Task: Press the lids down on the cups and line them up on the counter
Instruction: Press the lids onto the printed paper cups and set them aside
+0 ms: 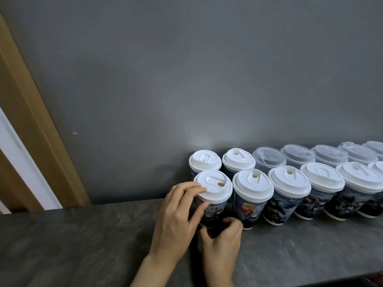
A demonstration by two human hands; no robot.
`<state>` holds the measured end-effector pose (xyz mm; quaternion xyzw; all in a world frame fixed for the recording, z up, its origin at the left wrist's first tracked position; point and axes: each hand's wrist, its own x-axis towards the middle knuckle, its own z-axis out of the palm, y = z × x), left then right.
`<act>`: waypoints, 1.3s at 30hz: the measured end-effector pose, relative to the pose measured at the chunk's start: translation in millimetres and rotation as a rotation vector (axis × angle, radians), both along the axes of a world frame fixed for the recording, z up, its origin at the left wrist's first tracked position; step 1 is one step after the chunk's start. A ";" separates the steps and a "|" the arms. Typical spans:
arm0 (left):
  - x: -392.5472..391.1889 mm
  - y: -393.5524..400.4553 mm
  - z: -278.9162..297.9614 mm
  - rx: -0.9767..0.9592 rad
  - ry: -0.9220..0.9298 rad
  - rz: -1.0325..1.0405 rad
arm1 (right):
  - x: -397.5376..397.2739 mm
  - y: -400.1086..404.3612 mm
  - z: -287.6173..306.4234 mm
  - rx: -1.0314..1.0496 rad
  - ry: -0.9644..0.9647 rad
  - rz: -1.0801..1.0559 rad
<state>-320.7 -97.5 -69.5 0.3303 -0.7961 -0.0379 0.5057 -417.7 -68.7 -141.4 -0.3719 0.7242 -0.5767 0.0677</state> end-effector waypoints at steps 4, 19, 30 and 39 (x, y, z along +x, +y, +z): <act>34.4 7.5 -16.8 0.020 0.021 0.108 | 2.8 10.2 -1.1 -0.187 0.213 -0.031; 341.8 47.7 -76.3 0.498 -0.082 0.766 | 198.1 -28.8 3.9 0.207 0.610 0.984; 520.4 9.5 -9.3 -0.022 -0.069 1.183 | 392.5 -61.6 3.0 0.146 0.644 1.022; 548.9 -22.9 -27.5 -0.118 0.030 1.095 | 404.2 -83.3 -1.1 0.191 0.512 0.964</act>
